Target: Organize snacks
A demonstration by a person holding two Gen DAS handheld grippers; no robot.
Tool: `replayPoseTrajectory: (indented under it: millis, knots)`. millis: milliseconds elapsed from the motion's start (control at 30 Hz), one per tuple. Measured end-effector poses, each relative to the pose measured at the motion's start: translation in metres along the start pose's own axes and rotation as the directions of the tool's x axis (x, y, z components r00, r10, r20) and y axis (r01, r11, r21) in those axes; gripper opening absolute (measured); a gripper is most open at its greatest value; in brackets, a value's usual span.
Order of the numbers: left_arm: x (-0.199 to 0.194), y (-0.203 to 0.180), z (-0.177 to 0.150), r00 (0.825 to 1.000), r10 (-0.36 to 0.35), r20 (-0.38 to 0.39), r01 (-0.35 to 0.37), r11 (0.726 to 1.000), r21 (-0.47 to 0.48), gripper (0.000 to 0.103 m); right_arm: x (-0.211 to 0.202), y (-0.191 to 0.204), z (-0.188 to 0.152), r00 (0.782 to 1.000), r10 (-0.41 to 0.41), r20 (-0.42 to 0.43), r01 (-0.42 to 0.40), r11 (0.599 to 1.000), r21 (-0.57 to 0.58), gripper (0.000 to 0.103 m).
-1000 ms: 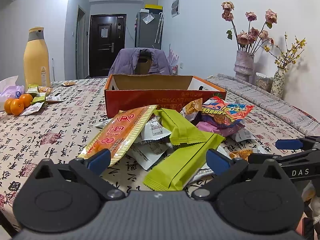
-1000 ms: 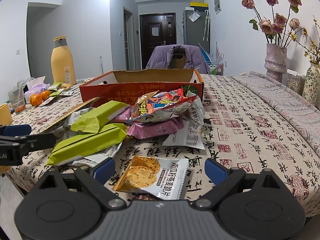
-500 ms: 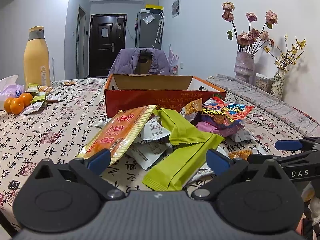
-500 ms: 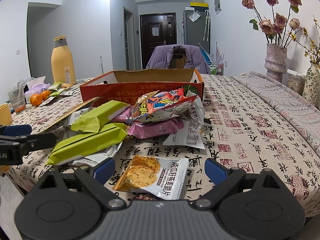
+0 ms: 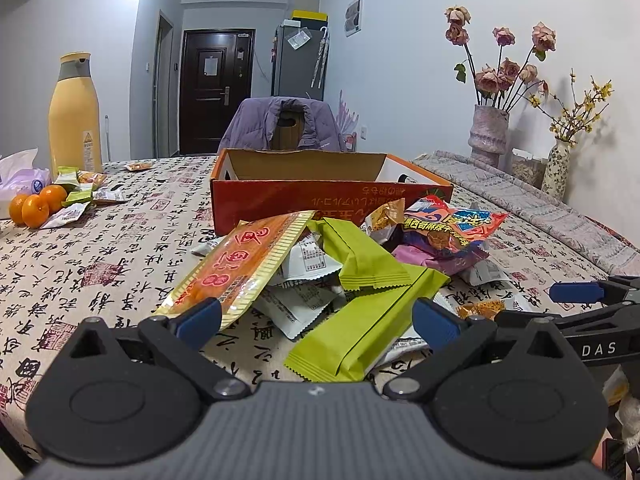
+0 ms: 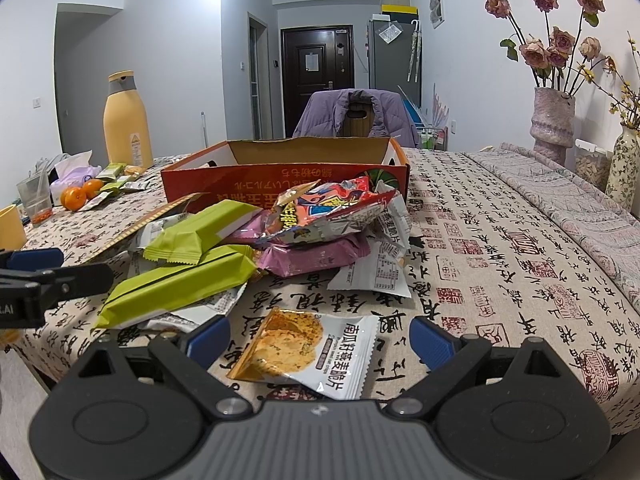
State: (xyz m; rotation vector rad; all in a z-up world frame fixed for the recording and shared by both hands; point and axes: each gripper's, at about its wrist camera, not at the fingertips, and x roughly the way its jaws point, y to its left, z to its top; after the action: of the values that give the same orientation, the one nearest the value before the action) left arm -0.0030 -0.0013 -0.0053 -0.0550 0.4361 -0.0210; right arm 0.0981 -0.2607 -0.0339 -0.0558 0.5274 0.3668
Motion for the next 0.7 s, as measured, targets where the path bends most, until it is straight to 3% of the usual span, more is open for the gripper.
replayPoseTrajectory:
  millis: [700]
  knots:
    - [-0.0018, 0.0047, -0.0008, 1.0, -0.005, 0.013, 0.005, 1.0, -0.014, 0.103, 0.0005, 0.0009, 0.0, 1.0, -0.002, -0.003, 0.002, 1.0, -0.003, 0.096]
